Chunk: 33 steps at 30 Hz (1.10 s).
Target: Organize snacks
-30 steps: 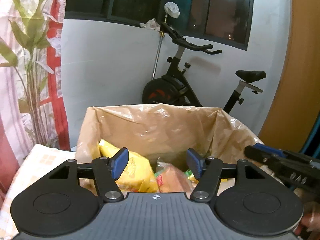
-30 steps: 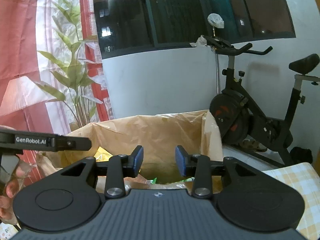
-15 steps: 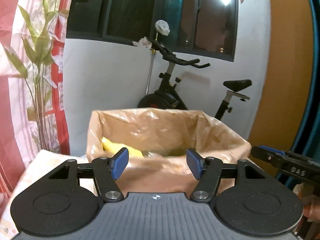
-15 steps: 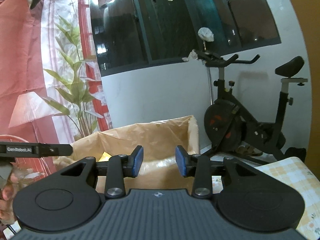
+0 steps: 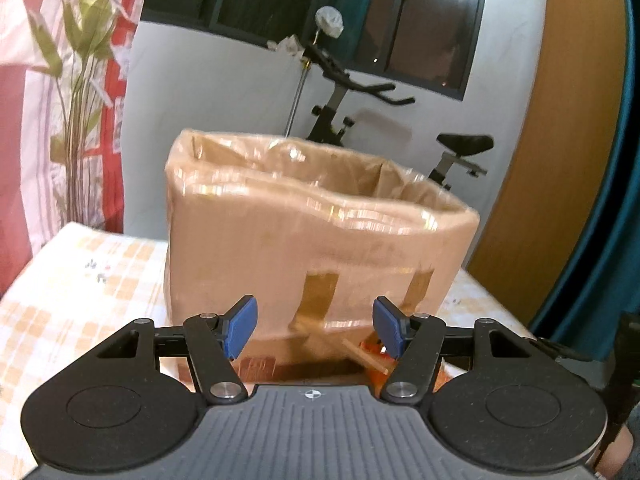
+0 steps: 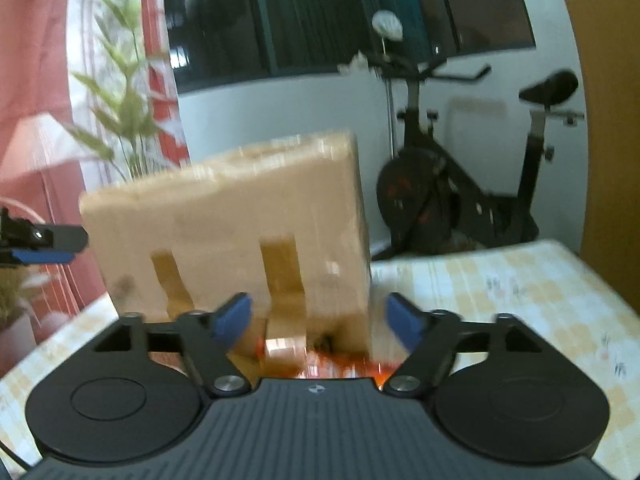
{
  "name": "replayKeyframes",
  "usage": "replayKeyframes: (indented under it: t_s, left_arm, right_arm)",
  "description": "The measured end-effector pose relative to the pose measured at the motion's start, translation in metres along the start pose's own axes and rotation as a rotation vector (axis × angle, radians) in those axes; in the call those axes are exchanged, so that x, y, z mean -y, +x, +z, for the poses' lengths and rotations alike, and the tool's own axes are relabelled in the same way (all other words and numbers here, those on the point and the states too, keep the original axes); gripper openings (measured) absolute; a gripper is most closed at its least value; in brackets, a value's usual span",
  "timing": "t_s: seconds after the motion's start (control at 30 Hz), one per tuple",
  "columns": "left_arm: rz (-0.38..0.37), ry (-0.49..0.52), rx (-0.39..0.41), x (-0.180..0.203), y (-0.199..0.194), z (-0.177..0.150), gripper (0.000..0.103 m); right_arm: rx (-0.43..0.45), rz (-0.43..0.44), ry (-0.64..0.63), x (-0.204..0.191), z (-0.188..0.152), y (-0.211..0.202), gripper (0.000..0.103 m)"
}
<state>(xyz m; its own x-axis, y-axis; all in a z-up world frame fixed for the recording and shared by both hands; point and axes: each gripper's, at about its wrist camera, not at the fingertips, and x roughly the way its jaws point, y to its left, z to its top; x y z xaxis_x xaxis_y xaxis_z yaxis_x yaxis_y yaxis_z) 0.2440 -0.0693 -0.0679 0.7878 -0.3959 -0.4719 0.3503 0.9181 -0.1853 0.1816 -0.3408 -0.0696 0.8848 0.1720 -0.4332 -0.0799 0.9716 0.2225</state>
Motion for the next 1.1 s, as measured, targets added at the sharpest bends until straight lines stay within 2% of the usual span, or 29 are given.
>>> replayKeyframes:
  t_s: [0.03,0.13,0.3,0.4,0.47,0.53,0.63,0.8,0.93,1.1]
  left_arm:
    - [0.000,-0.002,-0.011,-0.001,0.003,-0.003,0.066]
    - [0.002,0.009,-0.041,-0.001,0.009,-0.012,0.066]
    - [0.007,0.027,-0.092,0.002,0.020,-0.028,0.066]
    - [0.011,0.017,-0.135,0.002,0.029,-0.041,0.066]
    - [0.011,0.002,-0.176,0.000,0.037,-0.051,0.066]
    - [0.004,-0.004,-0.215,0.001,0.044,-0.061,0.066]
    - [-0.008,0.015,-0.268,0.004,0.052,-0.075,0.066]
    - [-0.037,0.070,-0.322,0.020,0.061,-0.091,0.066]
    - [-0.033,0.102,-0.338,0.029,0.068,-0.097,0.066]
    - [0.010,0.131,-0.333,0.036,0.078,-0.102,0.066]
  right_arm:
    - [-0.033,0.002,-0.008,0.000,-0.004,0.005,0.091]
    - [-0.139,-0.012,-0.048,-0.001,-0.012,0.028,0.092]
    - [-0.240,-0.037,-0.048,0.003,-0.025,0.054,0.092]
    - [-0.279,-0.001,-0.013,0.005,-0.034,0.062,0.093]
    - [-0.265,-0.011,-0.015,0.005,-0.041,0.058,0.092]
    - [-0.238,0.012,-0.002,0.008,-0.044,0.052,0.080]
    - [-0.186,0.011,0.010,0.010,-0.047,0.037,0.069]
    - [-0.094,0.000,0.065,0.021,-0.057,0.016,0.068]
    - [-0.027,0.005,0.073,0.024,-0.059,0.008,0.068]
    - [-0.018,0.027,0.043,0.020,-0.060,0.010,0.068]
